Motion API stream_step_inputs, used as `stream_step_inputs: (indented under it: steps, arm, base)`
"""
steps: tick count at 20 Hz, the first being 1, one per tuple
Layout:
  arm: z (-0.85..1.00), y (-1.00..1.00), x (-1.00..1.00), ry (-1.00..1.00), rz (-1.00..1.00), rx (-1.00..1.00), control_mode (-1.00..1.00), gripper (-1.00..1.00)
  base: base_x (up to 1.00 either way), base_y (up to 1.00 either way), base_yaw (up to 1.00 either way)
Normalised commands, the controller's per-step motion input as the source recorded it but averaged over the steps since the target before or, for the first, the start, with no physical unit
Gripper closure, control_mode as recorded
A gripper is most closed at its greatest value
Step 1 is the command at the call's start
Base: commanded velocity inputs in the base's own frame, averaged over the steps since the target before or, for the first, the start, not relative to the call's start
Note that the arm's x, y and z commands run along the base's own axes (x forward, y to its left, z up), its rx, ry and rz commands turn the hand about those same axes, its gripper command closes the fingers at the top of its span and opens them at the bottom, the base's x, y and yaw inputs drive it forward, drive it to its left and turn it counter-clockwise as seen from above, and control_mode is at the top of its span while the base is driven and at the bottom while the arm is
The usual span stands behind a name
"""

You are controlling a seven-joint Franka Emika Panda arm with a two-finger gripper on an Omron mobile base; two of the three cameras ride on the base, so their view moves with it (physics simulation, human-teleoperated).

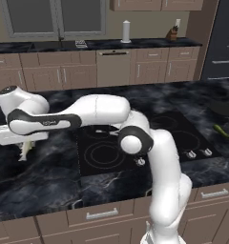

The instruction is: Place both pans onto different burners. Then place the squash and the fish on different pans.

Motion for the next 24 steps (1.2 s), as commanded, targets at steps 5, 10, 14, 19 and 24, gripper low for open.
stream_step_inputs:
  steps: [5, 10, 14, 19, 24]
  arm:
    - [0.27, -1.0, 0.0, 0.0, -0.02, 0.03, -1.0, 1.0]
    - [0.16, -1.0, 0.0, 0.0, 0.0, 0.06, -1.0, 1.0]
    - [0.14, -1.0, 0.0, 0.0, 0.0, 0.06, -1.0, 1.0]
    - [0.09, -1.0, 0.07, 0.0, 0.0, 0.04, -1.0, 1.0]
    - [0.03, -1.0, 0.22, 0.0, 0.0, 0.01, -1.0, 1.0]
  base:
    - [0.0, 0.0, 0.0]
    - [0.0, 0.0, 0.0]
    - [0.0, 0.0, 0.0]
    - [0.0, 0.0, 0.0]
    - [0.0, 0.0, 0.0]
